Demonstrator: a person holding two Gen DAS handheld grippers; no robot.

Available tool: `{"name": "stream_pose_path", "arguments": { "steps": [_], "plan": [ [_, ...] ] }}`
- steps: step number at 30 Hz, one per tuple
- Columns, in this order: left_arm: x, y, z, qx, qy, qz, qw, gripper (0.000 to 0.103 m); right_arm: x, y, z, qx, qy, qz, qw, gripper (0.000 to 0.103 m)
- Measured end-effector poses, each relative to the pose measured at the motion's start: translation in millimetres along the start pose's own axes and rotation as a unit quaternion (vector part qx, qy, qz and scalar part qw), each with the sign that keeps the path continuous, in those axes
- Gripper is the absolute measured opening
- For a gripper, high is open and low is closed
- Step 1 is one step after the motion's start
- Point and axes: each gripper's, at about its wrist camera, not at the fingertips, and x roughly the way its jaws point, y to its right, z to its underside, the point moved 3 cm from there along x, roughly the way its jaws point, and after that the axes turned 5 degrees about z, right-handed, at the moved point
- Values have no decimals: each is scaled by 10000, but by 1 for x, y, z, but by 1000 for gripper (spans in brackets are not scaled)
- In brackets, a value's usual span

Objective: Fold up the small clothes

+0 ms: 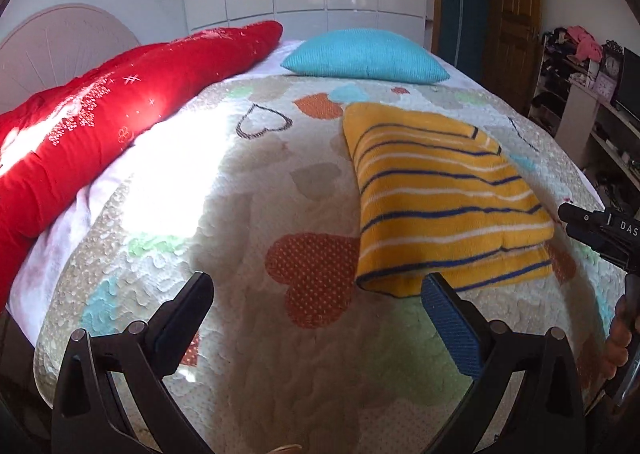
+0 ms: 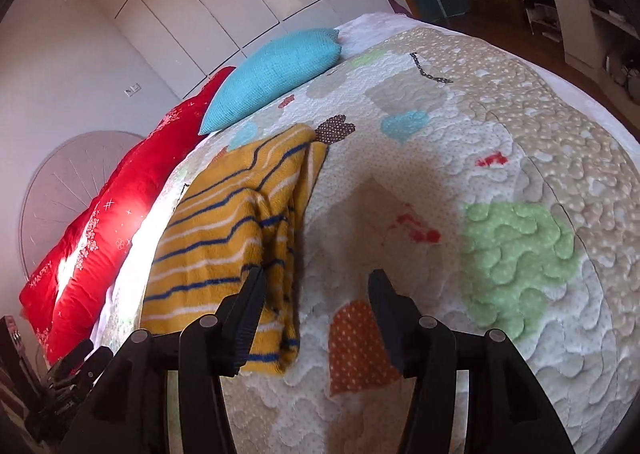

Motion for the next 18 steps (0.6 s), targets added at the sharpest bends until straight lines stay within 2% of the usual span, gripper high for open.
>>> {"name": "stream_pose_path", "arguments": {
  "steps": [5, 13, 18],
  "plan": [
    [22, 5, 17, 87, -465, 49, 9989, 103, 12, 5, 19, 136, -139, -22, 9998, 58],
    [54, -1, 45, -183, -1243, 220, 9918, 103, 15, 10, 27, 235, 17, -101, 9997, 59],
    [55, -2, 50, -200, -1256, 231, 9916, 103, 13, 10, 31, 235, 96, -116, 9996, 59]
  ]
}}
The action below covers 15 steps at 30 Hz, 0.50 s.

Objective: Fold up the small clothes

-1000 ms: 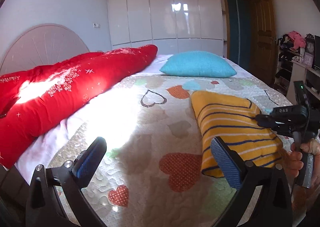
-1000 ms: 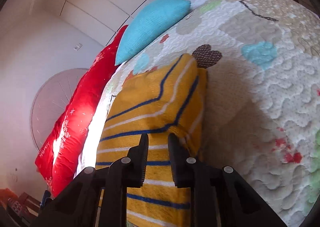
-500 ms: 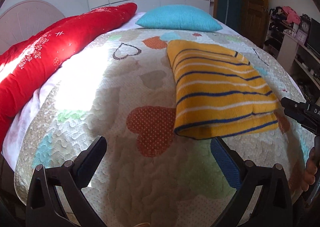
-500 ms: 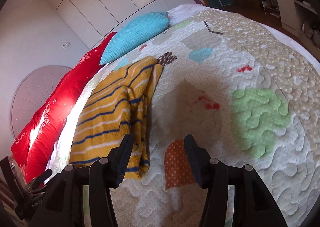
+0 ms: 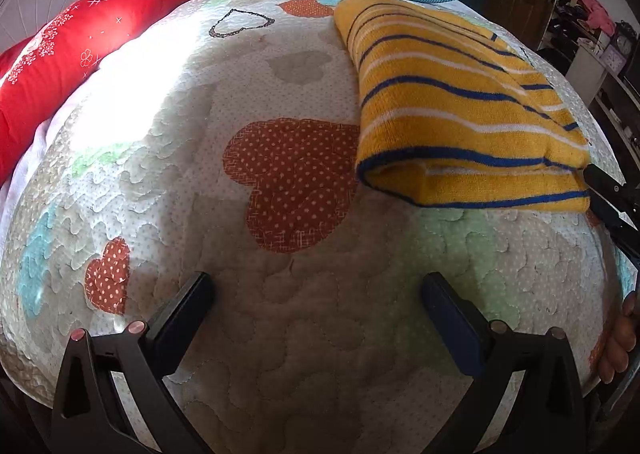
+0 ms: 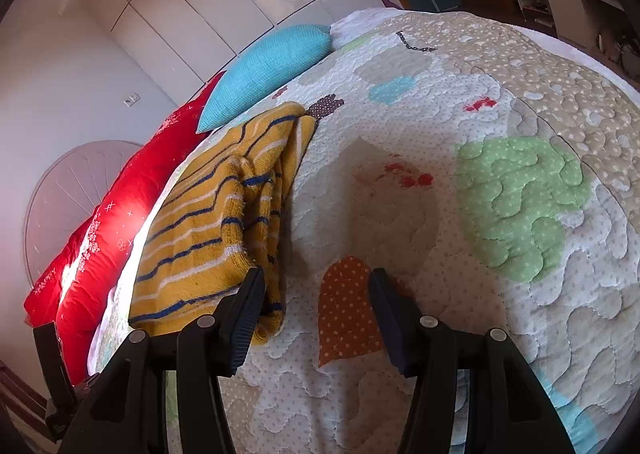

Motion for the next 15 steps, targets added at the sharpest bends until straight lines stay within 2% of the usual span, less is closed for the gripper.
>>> {"name": "stream_pose_path", "arguments": {
  "steps": [15],
  "plan": [
    [2, -4, 2, -4, 30, 70, 10000, 103, -2, 6, 4, 194, 112, -175, 9996, 59]
  ]
}}
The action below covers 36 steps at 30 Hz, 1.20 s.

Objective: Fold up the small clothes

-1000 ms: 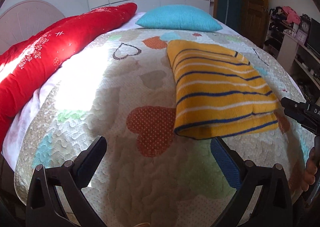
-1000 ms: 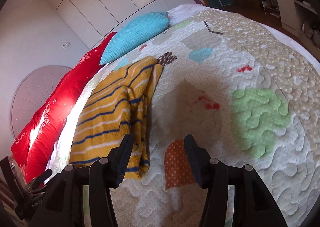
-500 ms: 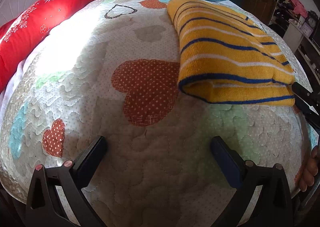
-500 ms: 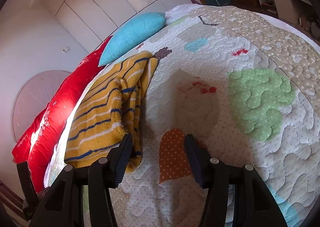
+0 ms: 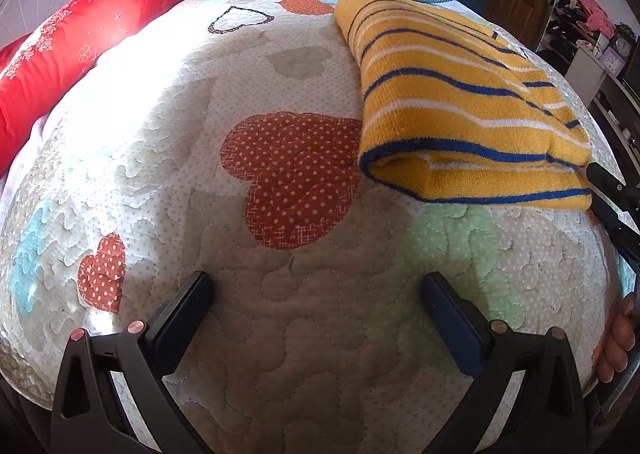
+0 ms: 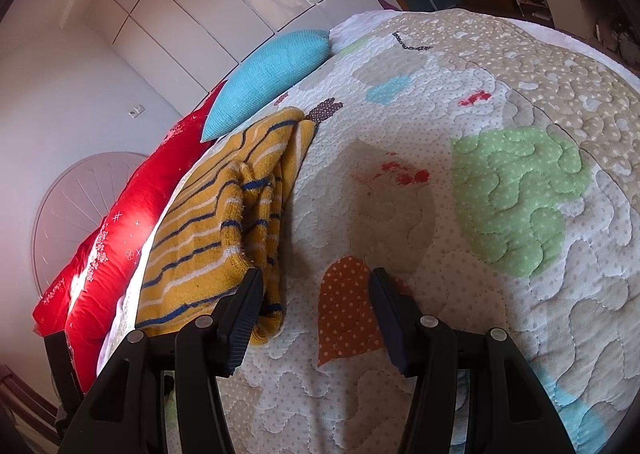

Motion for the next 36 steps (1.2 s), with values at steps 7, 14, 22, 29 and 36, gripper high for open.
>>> {"name": "stream_pose_path", "arguments": {
  "steps": [7, 14, 22, 29, 36],
  "plan": [
    [-2, 2, 2, 67, 102, 4, 9999, 103, 0, 0, 1, 61, 46, -263, 9996, 70],
    [-46, -13, -21, -36, 710, 813, 9941, 103, -18, -26, -11, -570, -74, 108, 9983, 76],
    [7, -23, -112, -332, 245, 1971, 9795, 103, 38, -40, -84, -411, -365, -288, 9981, 83],
    [74, 8, -156, -450, -431, 2808, 9578, 95, 137, -45, -113, 383, -1121, -936, 9885, 43],
    [37, 24, -197, 11, -162, 2504, 9680, 50, 123, -93, -148, 231, -709, -1504, 9858, 36]
  ]
}}
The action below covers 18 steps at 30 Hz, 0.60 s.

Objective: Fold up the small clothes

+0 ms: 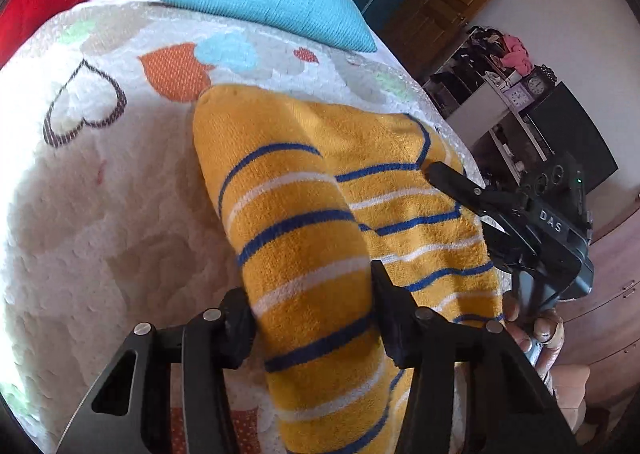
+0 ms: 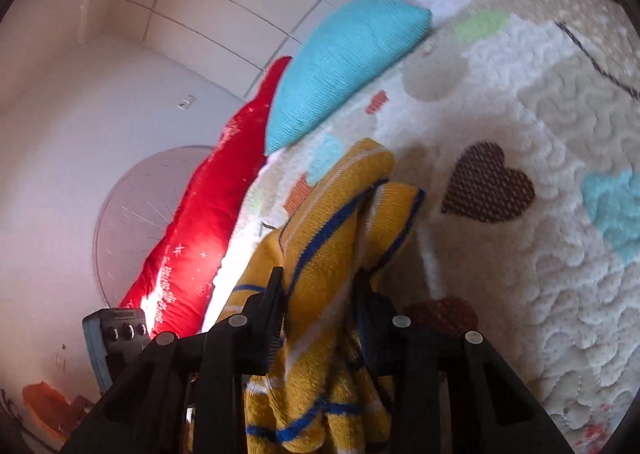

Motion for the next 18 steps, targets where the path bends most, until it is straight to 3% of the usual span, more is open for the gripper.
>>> {"name": "stream_pose_path", "arguments": {
  "steps": [2, 3, 6, 8, 13, 15, 18],
  "plan": [
    [-3, -4, -9, -11, 74, -207, 9998, 52, -3, 2, -4, 1, 120, 134, 9998, 38],
    [-2, -10, -11, -58, 86, -402, 9991, 59, 2, 7, -3, 12, 71, 356, 9993, 38],
    [14, -31, 1, -211, -210, -1034, 9942, 66, 7, 34, 7, -21, -116, 1392, 9902, 38],
    [16, -39, 19, -307, -285, -910, 9950, 74, -5, 43, 14, 57, -48, 1433, 9897, 38],
    [-16, -35, 51, -223, 81, -982, 9949, 75, -47, 14, 34, -309, 109, 952, 9949, 39],
    [-33, -28, 62, -84, 288, -1108, 9934, 75, -51, 3, 47, -510, -19, 794, 9955, 50],
    [-54, -23, 83, -42, 504, -1100, 9926, 78, -49, -8, 75, -838, -117, 914, 9922, 51]
  ]
}}
